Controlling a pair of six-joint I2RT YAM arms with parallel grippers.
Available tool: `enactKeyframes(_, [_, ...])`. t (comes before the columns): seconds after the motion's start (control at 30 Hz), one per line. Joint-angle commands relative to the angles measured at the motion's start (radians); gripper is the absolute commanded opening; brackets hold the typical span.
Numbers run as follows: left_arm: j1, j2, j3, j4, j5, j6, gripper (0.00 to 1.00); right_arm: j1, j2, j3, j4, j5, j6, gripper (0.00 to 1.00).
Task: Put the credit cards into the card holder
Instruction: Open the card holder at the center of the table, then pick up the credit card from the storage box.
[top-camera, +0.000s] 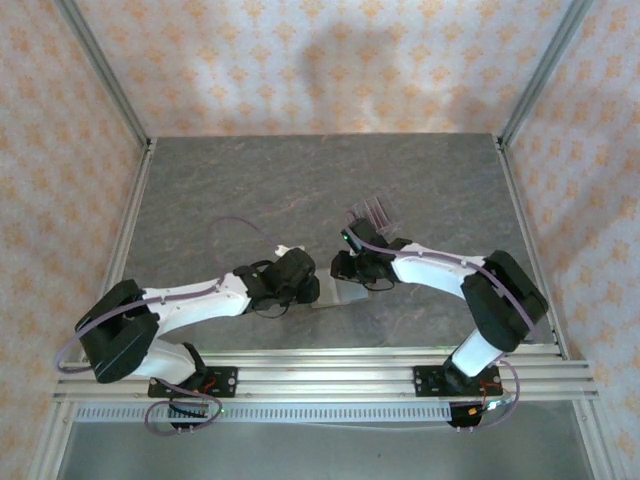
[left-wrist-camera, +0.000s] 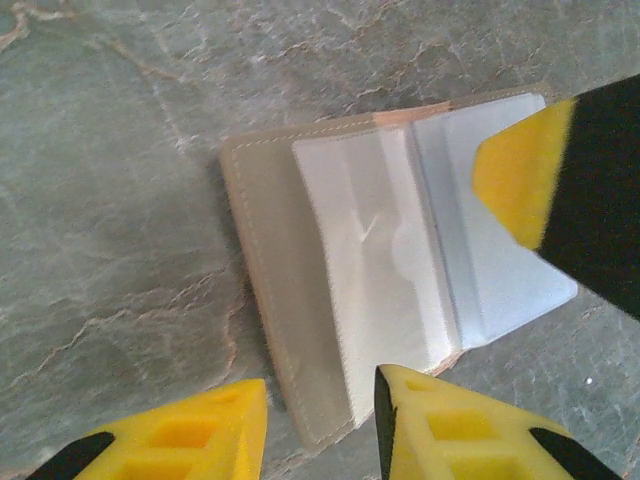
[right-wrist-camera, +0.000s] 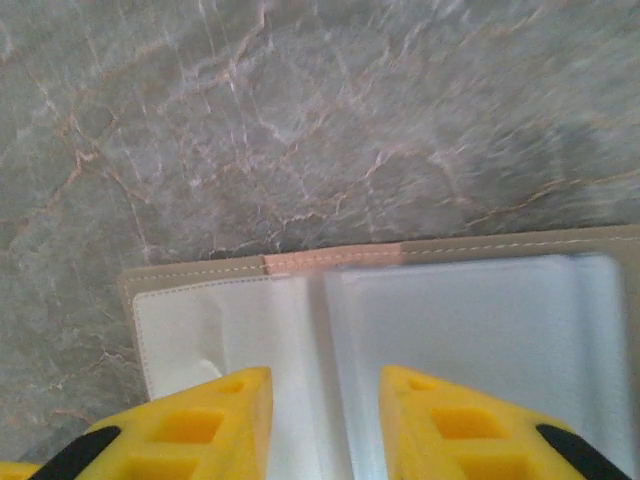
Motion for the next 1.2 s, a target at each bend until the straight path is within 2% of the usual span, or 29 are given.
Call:
enactKeyframes(0.0, [-0.002, 0.061, 0.069, -0.043, -0.028, 0.053, 0.34, -0.013, -0.075, 0.098, -0.142, 0.164, -0.07, 0.39])
enactKeyframes(0.2, [0.006, 0.127, 0.09, -0.032, -0.038, 0.071, 0.34, -0.064, -0.073, 0.226, -0.289, 0.317, -0.158, 0.45])
enactKeyframes(0.5, [0.006, 0.165, 0.007, 0.053, -0.033, 0.065, 0.33, -0.119, 0.071, 0.456, -0.395, 0.4, -0.262, 0.35])
enactKeyframes(0.73, [0.005, 0.178, -0.036, 0.105, -0.035, 0.051, 0.31, -0.134, 0.229, 0.626, -0.468, 0.428, -0.318, 0.28])
enactKeyframes(1.17, [0.005, 0.189, -0.065, 0.157, -0.024, 0.038, 0.31, -0.134, 0.467, 0.804, -0.536, 0.41, -0.363, 0.27])
